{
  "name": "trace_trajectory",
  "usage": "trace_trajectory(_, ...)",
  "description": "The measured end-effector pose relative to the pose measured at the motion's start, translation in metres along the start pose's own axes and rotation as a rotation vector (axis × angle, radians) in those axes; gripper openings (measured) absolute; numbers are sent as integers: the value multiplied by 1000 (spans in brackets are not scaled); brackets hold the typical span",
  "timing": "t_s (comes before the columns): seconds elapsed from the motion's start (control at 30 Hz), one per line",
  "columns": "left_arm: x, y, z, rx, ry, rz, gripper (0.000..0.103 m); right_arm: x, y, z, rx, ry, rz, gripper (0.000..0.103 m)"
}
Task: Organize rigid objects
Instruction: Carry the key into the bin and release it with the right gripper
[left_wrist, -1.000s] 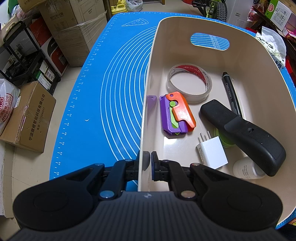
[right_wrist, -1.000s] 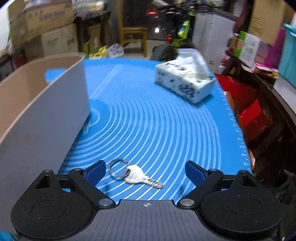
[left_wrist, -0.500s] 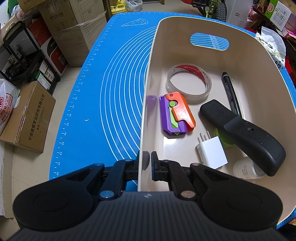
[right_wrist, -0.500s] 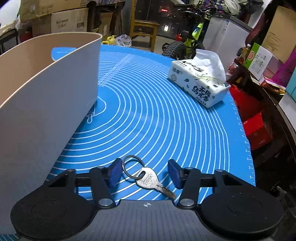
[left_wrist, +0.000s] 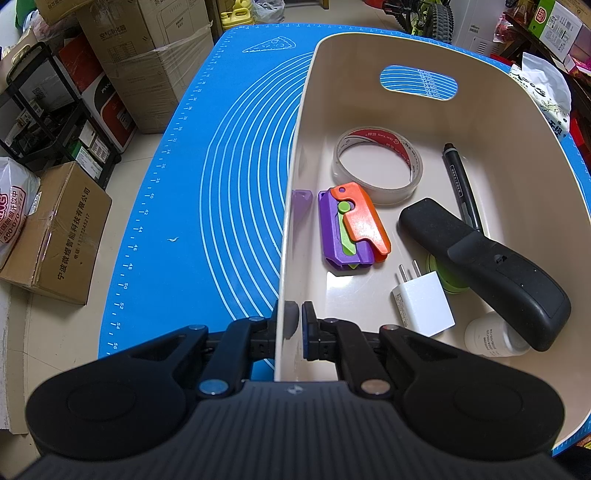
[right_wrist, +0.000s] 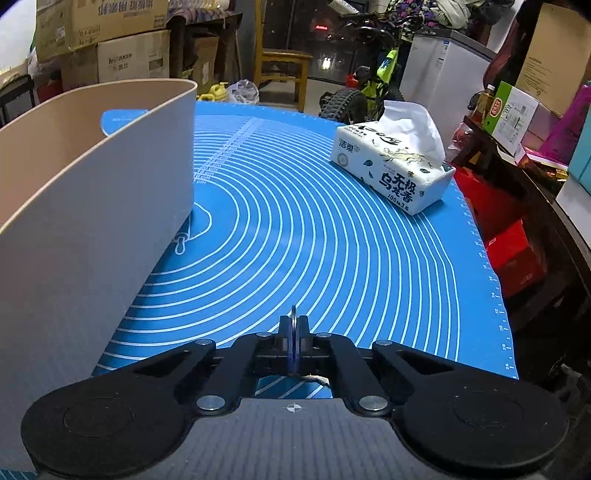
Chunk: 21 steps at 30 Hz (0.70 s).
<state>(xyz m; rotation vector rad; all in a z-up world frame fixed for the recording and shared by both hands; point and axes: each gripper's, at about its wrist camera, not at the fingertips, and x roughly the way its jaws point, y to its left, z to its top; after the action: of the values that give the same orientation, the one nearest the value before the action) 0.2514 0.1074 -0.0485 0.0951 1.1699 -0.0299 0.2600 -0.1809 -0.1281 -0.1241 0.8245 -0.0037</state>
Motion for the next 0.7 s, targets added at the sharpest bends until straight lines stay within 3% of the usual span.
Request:
trace_trajectory(0.43, 0, 0, 0, -1, 0, -2, 9, -36, -6, 13, 40, -84, -30, 13)
trace_trajectory(0.7, 0, -1, 0, -1, 1, -2, 9, -80, 2, 36, 31, -196, 17, 13)
